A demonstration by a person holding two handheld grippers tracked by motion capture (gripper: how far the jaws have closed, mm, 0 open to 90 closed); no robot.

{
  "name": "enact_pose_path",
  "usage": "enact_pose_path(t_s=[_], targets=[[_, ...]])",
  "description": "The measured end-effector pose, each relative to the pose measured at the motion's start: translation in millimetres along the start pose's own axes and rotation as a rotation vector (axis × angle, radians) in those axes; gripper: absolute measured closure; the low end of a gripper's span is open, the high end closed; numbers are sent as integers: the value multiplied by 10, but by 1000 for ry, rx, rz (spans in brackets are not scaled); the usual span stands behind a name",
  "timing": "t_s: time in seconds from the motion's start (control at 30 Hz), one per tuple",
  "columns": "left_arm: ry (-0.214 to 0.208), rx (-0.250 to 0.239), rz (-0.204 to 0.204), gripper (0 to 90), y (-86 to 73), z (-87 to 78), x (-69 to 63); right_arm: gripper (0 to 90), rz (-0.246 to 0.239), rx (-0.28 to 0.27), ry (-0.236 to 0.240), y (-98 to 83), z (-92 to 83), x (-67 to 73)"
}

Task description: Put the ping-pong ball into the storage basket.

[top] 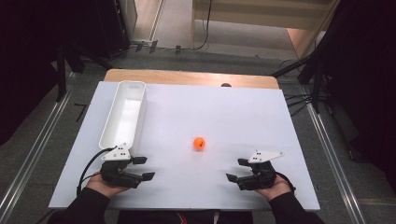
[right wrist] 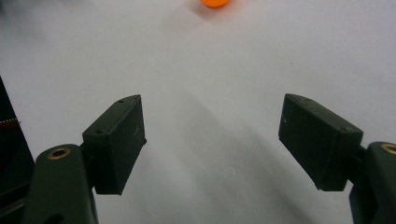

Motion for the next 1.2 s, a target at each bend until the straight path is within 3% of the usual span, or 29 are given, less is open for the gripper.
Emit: enact_pose_path(t_s=[0.37,1.2], targets=[[7,-2,6,308,13,8,-20,215,17,-2,-3,-12,-17,-10],[0,-5,0,273,21,15,-44,215,-2,10,2,-14,2,2]])
Point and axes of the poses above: each handheld gripper's, and its own axes: z roughly forward along the jaws, y roughly out of its top, x roughly to its left, the point moved 9 cm from there along z, roughly forward along the jaws, and after that the axes turned 14 degrees about x, right-handed, at the moved point
